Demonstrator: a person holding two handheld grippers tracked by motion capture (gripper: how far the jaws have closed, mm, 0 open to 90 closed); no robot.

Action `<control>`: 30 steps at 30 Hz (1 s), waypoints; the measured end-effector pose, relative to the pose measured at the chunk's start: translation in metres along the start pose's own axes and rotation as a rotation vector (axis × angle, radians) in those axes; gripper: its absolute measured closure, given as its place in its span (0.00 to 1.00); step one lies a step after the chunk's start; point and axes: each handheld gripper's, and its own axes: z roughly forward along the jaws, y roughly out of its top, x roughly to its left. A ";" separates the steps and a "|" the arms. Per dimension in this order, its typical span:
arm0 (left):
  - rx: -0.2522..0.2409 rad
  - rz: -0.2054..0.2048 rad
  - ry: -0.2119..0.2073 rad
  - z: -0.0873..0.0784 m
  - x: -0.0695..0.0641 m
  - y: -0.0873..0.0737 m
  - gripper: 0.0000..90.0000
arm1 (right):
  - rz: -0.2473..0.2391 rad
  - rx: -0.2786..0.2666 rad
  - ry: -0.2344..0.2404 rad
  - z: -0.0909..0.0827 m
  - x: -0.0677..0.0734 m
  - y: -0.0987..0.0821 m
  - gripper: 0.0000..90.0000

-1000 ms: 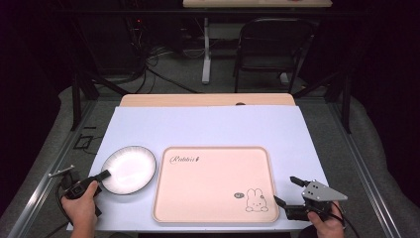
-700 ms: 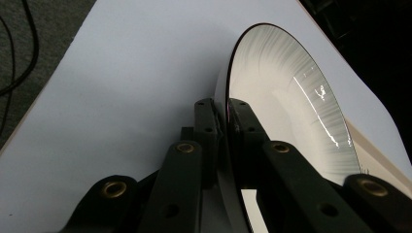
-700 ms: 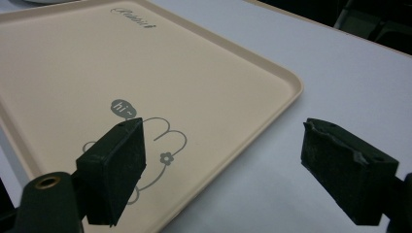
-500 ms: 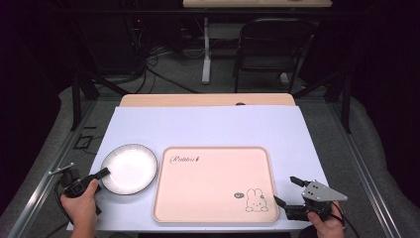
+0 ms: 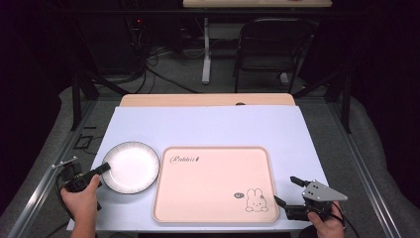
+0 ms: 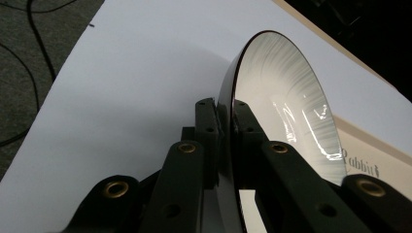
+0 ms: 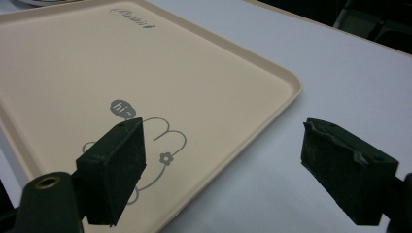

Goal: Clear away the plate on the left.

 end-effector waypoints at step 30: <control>-0.054 0.154 0.030 -0.023 -0.037 0.037 0.91 | 0.007 0.001 0.000 0.000 -0.001 0.000 0.17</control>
